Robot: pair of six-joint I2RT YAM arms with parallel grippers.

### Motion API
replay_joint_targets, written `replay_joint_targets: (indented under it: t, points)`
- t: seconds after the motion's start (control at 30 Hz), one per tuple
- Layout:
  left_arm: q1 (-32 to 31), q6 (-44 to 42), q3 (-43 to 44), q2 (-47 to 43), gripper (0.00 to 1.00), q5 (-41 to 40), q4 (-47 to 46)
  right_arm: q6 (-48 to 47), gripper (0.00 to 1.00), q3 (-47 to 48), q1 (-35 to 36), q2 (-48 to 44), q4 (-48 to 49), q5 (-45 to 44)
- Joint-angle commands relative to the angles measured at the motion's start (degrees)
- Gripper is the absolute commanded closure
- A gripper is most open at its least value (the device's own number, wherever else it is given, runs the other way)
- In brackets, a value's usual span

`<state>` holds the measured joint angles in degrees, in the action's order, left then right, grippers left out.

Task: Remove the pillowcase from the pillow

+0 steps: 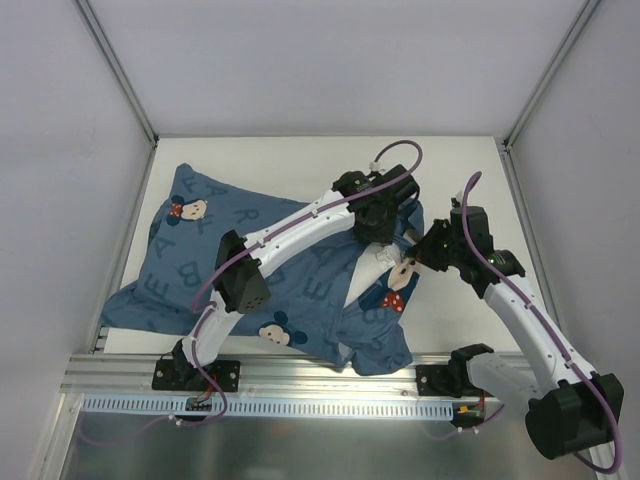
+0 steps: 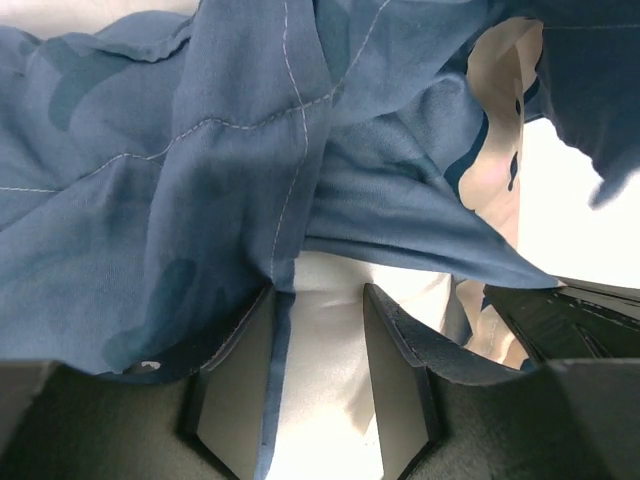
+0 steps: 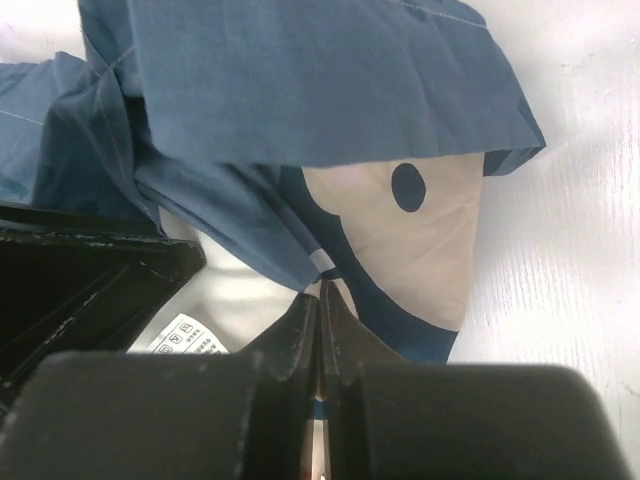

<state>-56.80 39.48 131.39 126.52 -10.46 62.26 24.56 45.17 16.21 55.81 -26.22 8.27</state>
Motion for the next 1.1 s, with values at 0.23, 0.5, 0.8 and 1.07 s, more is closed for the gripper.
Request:
replay_joint_targets:
  t: [0.23, 0.5, 0.8, 1.07]
  points:
    - [-7.01, -3.1, 1.41, -6.72, 0.58, -3.88, -4.34, -0.21, 0.99, -0.69, -0.04, -1.23, -0.85, -0.54]
    - [-6.84, -2.22, -0.35, -3.83, 0.58, -2.02, -4.78, -0.21, 1.0, -1.66, 0.05, -2.11, -0.85, -0.8]
    - [-5.78, -0.82, -7.72, -4.7, 0.57, -1.14, -4.87, -0.39, 0.99, -3.15, -0.82, -4.48, -1.29, -0.54]
    - [-4.56, -2.4, -17.73, -11.8, 0.48, -9.04, -5.31, -1.0, 0.99, -3.6, -1.0, -6.14, -2.43, -0.97]
